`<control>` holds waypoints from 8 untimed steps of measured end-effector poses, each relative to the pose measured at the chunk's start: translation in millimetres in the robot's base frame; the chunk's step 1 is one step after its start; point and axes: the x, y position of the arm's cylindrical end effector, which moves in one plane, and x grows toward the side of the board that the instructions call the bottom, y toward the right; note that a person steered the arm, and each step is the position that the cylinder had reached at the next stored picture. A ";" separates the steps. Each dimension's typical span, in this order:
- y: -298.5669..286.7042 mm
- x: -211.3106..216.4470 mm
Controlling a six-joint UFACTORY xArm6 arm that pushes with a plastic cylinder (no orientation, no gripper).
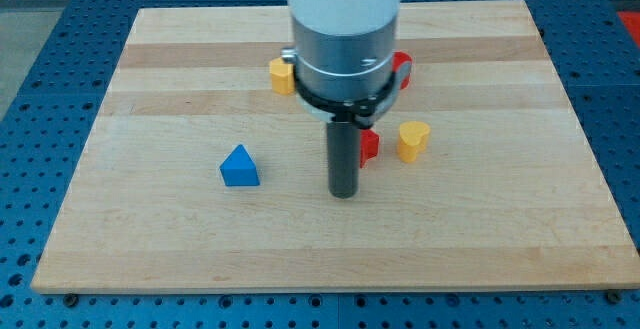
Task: Push the red star to the bottom of blue cube
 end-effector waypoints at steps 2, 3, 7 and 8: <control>14.9 -12.7; 14.9 -30.6; -3.2 -75.4; -20.9 -75.4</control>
